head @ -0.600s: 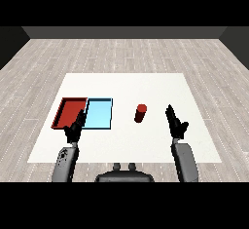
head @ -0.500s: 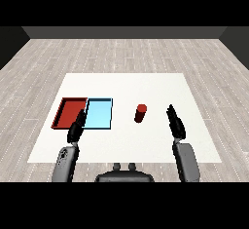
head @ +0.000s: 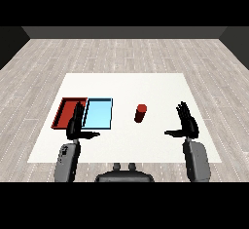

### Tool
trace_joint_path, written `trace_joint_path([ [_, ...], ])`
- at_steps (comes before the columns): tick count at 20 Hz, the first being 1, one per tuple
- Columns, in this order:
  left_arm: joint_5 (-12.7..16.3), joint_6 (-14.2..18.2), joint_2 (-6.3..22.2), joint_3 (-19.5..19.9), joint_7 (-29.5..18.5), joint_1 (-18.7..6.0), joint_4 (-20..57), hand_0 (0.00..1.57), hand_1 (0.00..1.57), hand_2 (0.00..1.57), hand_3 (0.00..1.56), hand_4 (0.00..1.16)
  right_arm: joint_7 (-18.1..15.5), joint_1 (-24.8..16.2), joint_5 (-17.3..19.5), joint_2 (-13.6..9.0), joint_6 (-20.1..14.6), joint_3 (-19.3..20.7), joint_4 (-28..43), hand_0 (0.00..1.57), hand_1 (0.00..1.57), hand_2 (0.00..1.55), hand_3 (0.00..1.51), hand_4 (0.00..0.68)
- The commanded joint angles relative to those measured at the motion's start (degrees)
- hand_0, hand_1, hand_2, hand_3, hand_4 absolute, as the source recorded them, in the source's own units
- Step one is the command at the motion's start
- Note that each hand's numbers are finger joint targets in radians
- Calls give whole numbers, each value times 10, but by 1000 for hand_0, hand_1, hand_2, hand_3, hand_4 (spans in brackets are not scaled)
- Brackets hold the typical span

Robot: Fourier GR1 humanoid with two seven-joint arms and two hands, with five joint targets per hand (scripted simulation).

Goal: Pick the red can and put it in the red box

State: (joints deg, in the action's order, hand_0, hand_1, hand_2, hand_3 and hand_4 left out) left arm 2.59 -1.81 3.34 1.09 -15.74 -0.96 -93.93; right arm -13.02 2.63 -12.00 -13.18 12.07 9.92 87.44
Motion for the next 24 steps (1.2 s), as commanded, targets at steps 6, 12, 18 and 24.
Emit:
trace_joint_path([
  [6, 21, -31, 3, 18, -81, 11, -3, 0, 0, 0, 0, 0, -102, 45, 15, -2, 40, 20, -95, 0, 0, 0, 0, 0],
  [12, 22, -33, 0, 26, -105, 1, 32, 0, 0, 0, 0, 0, -73, 50, -4, -6, 49, 34, -86, 0, 0, 0, 0, 0],
  [18, 15, -20, -12, 12, -85, 4, -4, 0, 0, 0, 0, 0, -108, 55, 20, 19, 45, 18, -126, 0, 0, 0, 0, 0],
  [24, 24, -29, -14, 11, -97, 32, -8, 0, 0, 0, 0, 0, -44, 92, 21, 6, 26, 17, -111, 0, 0, 0, 0, 0],
])
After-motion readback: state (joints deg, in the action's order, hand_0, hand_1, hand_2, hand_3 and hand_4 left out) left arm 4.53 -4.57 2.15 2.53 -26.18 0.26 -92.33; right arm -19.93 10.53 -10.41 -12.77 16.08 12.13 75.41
